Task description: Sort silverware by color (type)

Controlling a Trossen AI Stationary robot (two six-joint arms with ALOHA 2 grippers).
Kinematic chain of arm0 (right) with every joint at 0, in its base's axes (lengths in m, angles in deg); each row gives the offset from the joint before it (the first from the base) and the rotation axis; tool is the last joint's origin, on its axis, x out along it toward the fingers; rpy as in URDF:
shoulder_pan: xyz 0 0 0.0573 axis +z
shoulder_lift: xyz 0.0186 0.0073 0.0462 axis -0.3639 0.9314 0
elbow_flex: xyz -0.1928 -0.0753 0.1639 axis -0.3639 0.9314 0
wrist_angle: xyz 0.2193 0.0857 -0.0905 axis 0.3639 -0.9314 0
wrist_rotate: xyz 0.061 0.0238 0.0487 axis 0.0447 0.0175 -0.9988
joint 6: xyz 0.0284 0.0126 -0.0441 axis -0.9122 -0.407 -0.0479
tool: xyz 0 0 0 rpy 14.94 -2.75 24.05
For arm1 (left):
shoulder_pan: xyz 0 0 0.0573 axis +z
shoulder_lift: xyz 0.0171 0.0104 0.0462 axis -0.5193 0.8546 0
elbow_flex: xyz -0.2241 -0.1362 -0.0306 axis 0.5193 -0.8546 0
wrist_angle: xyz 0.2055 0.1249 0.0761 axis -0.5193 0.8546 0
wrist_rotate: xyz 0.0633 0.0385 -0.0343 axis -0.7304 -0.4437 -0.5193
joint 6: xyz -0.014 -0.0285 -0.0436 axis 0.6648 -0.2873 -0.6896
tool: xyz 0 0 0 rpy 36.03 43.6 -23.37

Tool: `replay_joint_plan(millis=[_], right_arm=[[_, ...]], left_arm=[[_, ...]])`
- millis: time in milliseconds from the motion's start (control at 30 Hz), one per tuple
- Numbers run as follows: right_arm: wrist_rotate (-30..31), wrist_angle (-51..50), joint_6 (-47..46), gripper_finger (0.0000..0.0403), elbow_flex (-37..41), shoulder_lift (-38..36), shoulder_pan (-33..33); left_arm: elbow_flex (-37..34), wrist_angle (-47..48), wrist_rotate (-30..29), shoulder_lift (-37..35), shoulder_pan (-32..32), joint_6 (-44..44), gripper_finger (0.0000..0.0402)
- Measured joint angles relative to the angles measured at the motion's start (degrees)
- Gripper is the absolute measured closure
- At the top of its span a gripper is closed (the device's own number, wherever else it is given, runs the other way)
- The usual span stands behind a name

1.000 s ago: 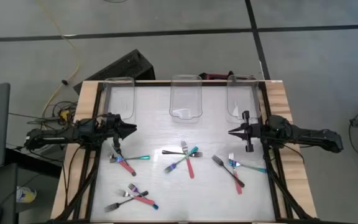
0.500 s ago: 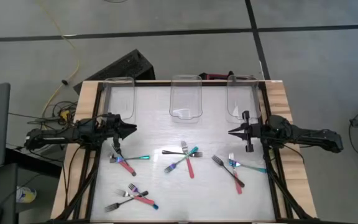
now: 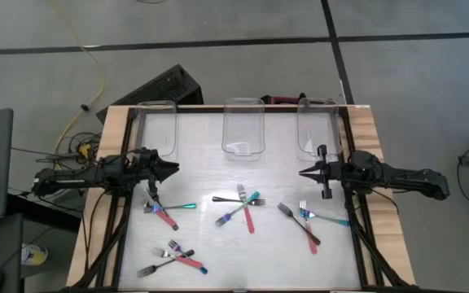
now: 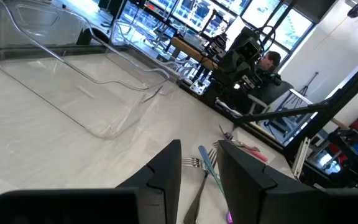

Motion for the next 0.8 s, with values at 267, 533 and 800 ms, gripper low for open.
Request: replay_joint_plan(millis=[267, 533, 800], right_arm=[[0.01, 0.00, 0.00, 0.0354, 0.00, -0.01, 0.01], [0.01, 0.01, 0.02, 0.0354, 0.01, 0.01, 0.01], [-0.01, -0.01, 0.04, 0.0354, 0.00, -0.01, 0.02]], left_arm=[[-0.01, 0.01, 0.00, -0.01, -0.01, 0.00, 0.0313], [-0.01, 0.00, -0.01, -0.01, -0.01, -0.19, 0.0313], [-0.01, -0.27, 1.87, -0.01, -0.02, -18.14, 0.0313]])
